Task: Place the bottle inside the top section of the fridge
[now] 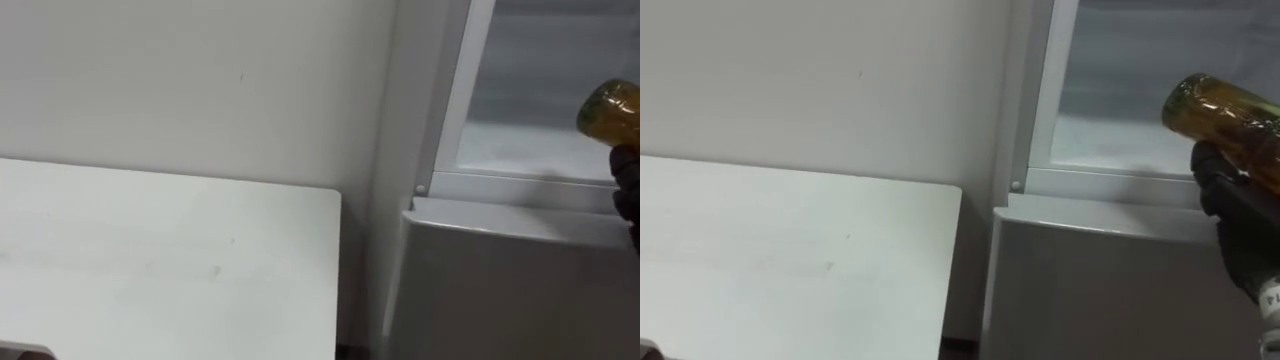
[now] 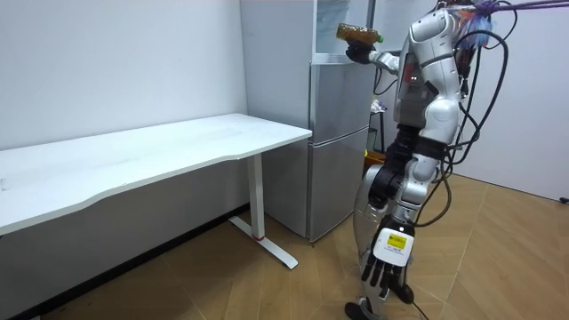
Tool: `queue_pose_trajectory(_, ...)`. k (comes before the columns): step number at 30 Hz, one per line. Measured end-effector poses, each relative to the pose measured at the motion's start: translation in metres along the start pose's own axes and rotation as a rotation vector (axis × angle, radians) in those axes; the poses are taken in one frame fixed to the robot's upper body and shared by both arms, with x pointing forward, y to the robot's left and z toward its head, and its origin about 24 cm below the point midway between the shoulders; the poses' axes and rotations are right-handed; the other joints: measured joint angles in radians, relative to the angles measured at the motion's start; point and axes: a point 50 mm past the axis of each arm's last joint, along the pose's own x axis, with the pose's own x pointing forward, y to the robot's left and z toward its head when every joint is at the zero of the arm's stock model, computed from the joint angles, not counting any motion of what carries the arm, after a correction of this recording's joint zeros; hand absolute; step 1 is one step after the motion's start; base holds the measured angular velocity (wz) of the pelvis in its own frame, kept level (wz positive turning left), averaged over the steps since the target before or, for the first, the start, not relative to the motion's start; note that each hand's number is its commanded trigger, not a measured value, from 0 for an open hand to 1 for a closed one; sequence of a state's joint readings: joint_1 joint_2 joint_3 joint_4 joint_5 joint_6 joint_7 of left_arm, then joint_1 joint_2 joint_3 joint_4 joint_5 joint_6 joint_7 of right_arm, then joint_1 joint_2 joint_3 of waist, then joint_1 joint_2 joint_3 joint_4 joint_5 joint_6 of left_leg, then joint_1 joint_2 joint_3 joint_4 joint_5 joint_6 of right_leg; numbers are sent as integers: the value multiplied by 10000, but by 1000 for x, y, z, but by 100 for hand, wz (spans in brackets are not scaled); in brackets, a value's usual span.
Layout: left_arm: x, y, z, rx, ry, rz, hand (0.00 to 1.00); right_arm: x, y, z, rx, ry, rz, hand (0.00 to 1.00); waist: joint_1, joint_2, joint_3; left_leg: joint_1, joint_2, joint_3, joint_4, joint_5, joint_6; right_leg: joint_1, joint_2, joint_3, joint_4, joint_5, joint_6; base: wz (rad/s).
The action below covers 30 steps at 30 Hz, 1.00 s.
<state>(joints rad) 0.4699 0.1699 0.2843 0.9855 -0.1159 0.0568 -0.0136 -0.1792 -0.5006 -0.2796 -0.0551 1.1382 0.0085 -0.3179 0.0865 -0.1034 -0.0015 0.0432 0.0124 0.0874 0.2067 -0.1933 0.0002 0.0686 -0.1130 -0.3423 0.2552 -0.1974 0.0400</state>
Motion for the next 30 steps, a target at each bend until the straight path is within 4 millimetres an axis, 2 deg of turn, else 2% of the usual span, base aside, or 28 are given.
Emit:
queue_pose_trajectory(3, 0, 2, 2, -53, -47, 47, 0, 2, -5, 0, -316, 151, -276, 100, 33, -138, 14, 8, 1, -5, 15, 1, 0, 18, 5, 4, 0, 0, -1, 0)
queue_pose_trajectory(7, 0, 5, 4, -130, -60, 160, 0, 10, -18, -1, -652, 479, -818, 100, 39, -432, 41, -8, 1, -78, 114, -25, 2, 107, 11, -78, -44, 1, -1, 6)
queue_pose_trajectory(9, 0, 6, 3, -138, 64, 192, 0, 23, -20, 1, -760, 707, -1124, 100, 40, -468, 31, -75, 31, -95, 240, -126, 8, 136, 28, -103, -50, 1, -1, 3)
queue_pose_trajectory(13, 0, 11, 3, 53, 223, 331, 0, 34, -18, 3, -922, 850, -1242, 100, 46, -483, 15, -137, 80, -93, 323, -164, -4, 136, 69, -144, -68, 5, -7, 0)
queue_pose_trajectory(19, 0, 21, 7, 335, 365, 558, 0, 50, -27, 7, -1595, 1454, -1531, 100, 205, -507, -31, -136, 99, -115, 299, -167, -19, 159, 110, -162, -160, 18, -28, -1)
queue_pose_trajectory(21, -1, 24, 4, 327, 534, 619, 0, 55, -23, 7, -1773, 1731, -1442, 100, 112, -543, -62, -126, 97, -104, 283, -167, -19, 146, 106, -166, -152, 18, -28, -4)
queue_pose_trajectory(25, -2, 27, 1, 187, 729, 695, 0, 68, -21, 11, -2148, 2481, -1603, 100, 4, -781, -187, -139, 102, -71, 306, -152, -34, -9, 88, -136, -13, 18, -28, -5)
queue_pose_trajectory(27, -2, 27, 1, 185, 795, 713, 0, 74, -21, 14, -2085, 2892, -1763, 100, 7, -956, -198, -129, 114, -58, 295, -151, -37, -16, 89, -142, 14, 18, -29, -2)
queue_pose_trajectory(30, -2, 27, 2, 135, 844, 733, 0, 78, -24, 18, -1772, 3046, -1879, 100, 48, -1103, -204, -139, 118, -60, 324, -157, -38, -3, 91, -147, 12, 22, -35, 0)
